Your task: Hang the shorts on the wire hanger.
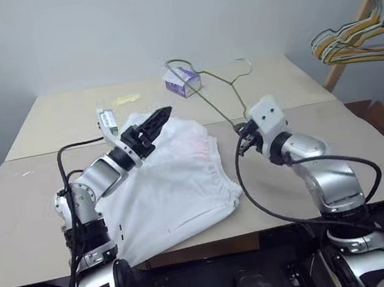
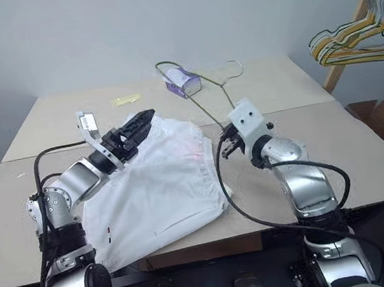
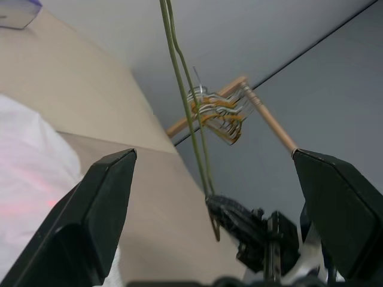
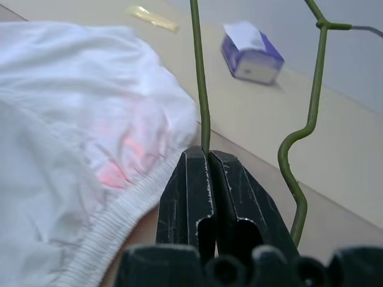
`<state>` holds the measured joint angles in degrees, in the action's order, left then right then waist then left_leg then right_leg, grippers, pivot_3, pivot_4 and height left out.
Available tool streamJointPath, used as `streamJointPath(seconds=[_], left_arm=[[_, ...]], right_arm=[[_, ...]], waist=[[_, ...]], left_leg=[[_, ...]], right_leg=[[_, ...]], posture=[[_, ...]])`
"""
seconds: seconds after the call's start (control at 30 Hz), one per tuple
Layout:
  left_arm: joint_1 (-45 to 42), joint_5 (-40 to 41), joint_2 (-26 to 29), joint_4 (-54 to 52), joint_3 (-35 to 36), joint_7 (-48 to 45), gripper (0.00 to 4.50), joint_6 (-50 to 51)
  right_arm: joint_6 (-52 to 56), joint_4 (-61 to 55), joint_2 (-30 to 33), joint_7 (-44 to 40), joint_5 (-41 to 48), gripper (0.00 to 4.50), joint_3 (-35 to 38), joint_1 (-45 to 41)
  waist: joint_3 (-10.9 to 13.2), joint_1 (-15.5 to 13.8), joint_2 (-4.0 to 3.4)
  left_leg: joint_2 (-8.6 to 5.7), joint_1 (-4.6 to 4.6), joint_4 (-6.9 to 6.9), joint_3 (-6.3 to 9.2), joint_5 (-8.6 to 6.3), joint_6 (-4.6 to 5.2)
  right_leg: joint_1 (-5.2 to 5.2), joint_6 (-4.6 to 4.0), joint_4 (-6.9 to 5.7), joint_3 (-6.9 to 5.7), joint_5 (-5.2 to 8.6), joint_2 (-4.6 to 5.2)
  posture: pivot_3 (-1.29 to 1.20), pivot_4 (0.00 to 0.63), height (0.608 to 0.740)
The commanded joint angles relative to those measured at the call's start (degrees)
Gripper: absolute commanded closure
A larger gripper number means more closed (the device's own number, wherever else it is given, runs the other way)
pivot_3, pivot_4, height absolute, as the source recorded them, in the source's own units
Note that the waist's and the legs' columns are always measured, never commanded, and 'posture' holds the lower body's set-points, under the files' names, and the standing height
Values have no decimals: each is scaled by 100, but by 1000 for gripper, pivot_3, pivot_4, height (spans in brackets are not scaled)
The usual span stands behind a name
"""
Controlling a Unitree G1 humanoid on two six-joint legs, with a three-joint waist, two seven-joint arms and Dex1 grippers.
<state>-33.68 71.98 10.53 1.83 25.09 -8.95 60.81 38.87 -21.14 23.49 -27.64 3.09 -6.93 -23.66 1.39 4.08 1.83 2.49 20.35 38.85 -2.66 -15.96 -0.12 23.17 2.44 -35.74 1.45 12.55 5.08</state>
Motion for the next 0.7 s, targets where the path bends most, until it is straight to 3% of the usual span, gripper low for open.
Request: streamJointPath(seconds=[0.03,0.3,0.43,0.7], left_arm=[[-224,382,-24,-65,68,-14,0,-82],[-201,479,10,-128,25,40,0,-312],[-213,457,-10,-88,36,190,867,-487],[-150,566,7,-159,-52,180,3534,-547]], right_arm=[[-568,-451,31,-182,108,4479,-63,101],[-1073,-561,-84,-272,148,4479,-199,270],[-1332,-605,-20,-452,210,4500,-275,370],[-1342,-580,-45,-486,219,4500,-316,402]], waist=[[0,10,0],[0,1,0],[1,-7,1],[1,-7,1]], left_leg=[[-1,0,0,0,0,0],[-1,-4,-1,1,0,-1],[-2,-1,-1,1,0,0],[-2,-2,0,0,0,-1]], right_leg=[[0,0,0,0,0,1],[-3,-2,2,0,0,0],[-4,-2,6,0,0,1],[-5,-2,6,-1,0,0]], posture=[[-58,0,740],[-56,0,740],[-54,0,740],[-54,0,740]])
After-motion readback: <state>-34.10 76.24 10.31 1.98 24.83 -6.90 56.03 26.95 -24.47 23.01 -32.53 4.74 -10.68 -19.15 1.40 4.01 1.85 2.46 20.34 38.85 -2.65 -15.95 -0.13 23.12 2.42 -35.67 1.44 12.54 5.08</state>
